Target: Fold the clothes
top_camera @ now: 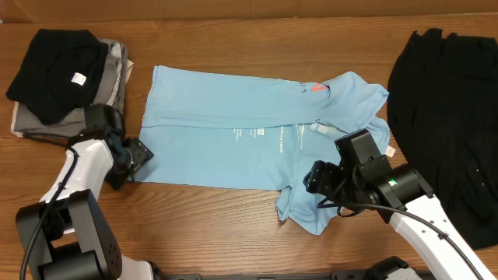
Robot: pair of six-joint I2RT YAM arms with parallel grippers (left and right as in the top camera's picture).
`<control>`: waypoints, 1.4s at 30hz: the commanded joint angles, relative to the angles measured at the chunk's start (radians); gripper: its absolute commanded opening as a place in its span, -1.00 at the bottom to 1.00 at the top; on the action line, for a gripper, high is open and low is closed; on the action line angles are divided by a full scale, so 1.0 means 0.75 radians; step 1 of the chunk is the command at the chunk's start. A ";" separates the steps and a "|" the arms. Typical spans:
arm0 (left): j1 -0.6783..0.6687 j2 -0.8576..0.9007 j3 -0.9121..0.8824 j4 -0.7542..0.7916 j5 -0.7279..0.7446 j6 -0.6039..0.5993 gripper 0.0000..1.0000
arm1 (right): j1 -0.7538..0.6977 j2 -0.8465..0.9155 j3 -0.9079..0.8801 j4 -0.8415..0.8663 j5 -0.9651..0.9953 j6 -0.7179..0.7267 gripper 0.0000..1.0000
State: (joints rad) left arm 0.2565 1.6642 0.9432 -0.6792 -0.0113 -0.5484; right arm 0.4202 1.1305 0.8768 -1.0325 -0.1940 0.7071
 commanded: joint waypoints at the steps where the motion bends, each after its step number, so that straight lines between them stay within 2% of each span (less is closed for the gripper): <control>1: -0.011 -0.020 -0.078 0.024 0.015 -0.112 0.50 | 0.006 -0.008 -0.001 0.009 0.014 0.006 0.52; 6: -0.011 -0.020 -0.111 0.032 0.013 -0.112 0.43 | 0.006 -0.008 -0.001 0.009 0.014 0.006 0.50; 10: -0.011 -0.017 -0.141 0.090 0.004 -0.112 0.29 | 0.006 -0.008 -0.001 0.005 0.013 0.006 0.43; 12: -0.011 -0.004 -0.160 0.129 -0.018 -0.112 0.05 | 0.006 -0.008 -0.001 -0.007 0.013 0.006 0.41; 14: -0.011 0.005 -0.171 0.154 -0.043 -0.112 -0.31 | 0.006 -0.008 -0.001 -0.018 0.013 0.006 0.39; 15: -0.011 0.008 -0.176 0.162 -0.051 -0.112 -0.58 | 0.006 -0.008 -0.001 -0.025 0.013 0.007 0.36; 17: -0.011 0.016 -0.178 0.172 -0.058 -0.112 -0.92 | 0.006 -0.008 -0.001 -0.044 0.008 0.011 0.33; 23: -0.011 0.018 -0.178 0.175 -0.054 -0.112 -0.91 | 0.006 -0.008 -0.002 -0.195 0.011 0.171 0.18; 27: -0.011 0.018 -0.178 0.184 -0.054 -0.112 -0.91 | 0.012 -0.008 -0.040 -0.257 0.020 0.278 0.18; 36: -0.011 0.018 -0.178 0.194 -0.051 -0.117 -0.92 | 0.103 -0.006 -0.275 -0.069 -0.012 0.416 0.13; 42: -0.011 0.018 -0.178 0.194 -0.049 -0.117 -0.92 | 0.152 0.018 -0.380 0.078 0.024 0.452 0.02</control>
State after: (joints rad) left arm 0.2550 1.6577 0.8375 -0.5369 -0.0418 -0.6296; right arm 0.5205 1.1324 0.6243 -1.0061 -0.2012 1.0039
